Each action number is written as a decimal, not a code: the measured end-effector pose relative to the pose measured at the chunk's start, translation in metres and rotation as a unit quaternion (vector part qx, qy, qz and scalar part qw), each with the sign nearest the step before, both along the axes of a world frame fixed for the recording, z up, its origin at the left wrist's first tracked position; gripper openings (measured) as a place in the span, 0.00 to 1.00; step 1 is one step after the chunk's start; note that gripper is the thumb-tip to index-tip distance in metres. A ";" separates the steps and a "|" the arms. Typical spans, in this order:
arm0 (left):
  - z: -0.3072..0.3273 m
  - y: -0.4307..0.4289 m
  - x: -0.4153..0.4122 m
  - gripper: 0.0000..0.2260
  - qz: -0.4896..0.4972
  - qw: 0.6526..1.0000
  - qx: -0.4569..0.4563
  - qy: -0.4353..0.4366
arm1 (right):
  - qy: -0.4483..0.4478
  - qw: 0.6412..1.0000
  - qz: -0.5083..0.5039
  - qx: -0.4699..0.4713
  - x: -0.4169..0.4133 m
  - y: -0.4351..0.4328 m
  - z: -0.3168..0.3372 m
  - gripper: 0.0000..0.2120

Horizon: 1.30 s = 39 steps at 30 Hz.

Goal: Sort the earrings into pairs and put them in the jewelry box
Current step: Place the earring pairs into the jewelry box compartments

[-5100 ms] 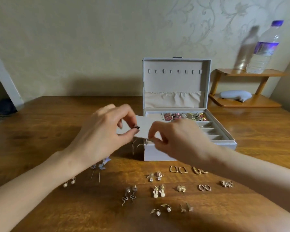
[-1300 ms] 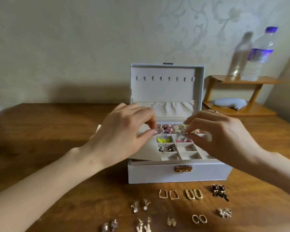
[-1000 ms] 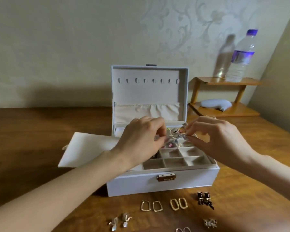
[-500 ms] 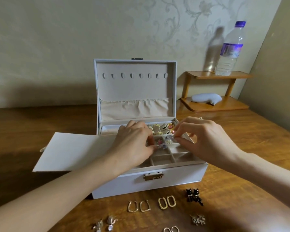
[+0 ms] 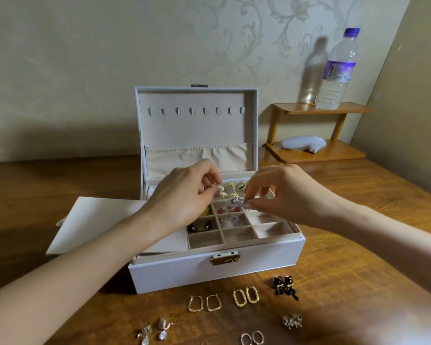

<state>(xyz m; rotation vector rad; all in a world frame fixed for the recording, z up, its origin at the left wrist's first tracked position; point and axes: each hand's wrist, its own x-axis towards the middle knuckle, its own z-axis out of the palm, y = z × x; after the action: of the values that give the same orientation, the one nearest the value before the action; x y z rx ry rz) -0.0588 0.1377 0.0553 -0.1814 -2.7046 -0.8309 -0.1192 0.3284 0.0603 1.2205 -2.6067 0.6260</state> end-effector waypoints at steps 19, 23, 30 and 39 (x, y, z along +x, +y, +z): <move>-0.012 0.007 -0.021 0.08 -0.079 0.985 -0.139 -0.069 | -0.044 0.985 0.013 0.169 -0.009 -0.023 -0.003 0.07; -0.014 0.007 -0.021 0.09 -0.081 0.981 -0.166 -0.060 | 0.000 0.985 0.022 0.170 -0.008 -0.024 -0.005 0.05; -0.020 0.003 -0.019 0.08 -0.091 0.973 -0.205 -0.062 | 0.008 0.983 0.029 0.181 -0.006 -0.022 -0.004 0.05; 0.006 -0.019 0.037 0.04 -0.080 0.986 -0.145 -0.006 | -0.107 0.990 0.056 0.073 0.018 -0.020 0.026 0.06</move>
<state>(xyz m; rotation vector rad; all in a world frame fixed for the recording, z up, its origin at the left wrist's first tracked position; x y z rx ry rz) -0.0215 0.1186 0.0614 -0.4648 -2.8403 -0.4737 -0.1013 0.3089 0.0864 1.4254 -2.8177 0.6279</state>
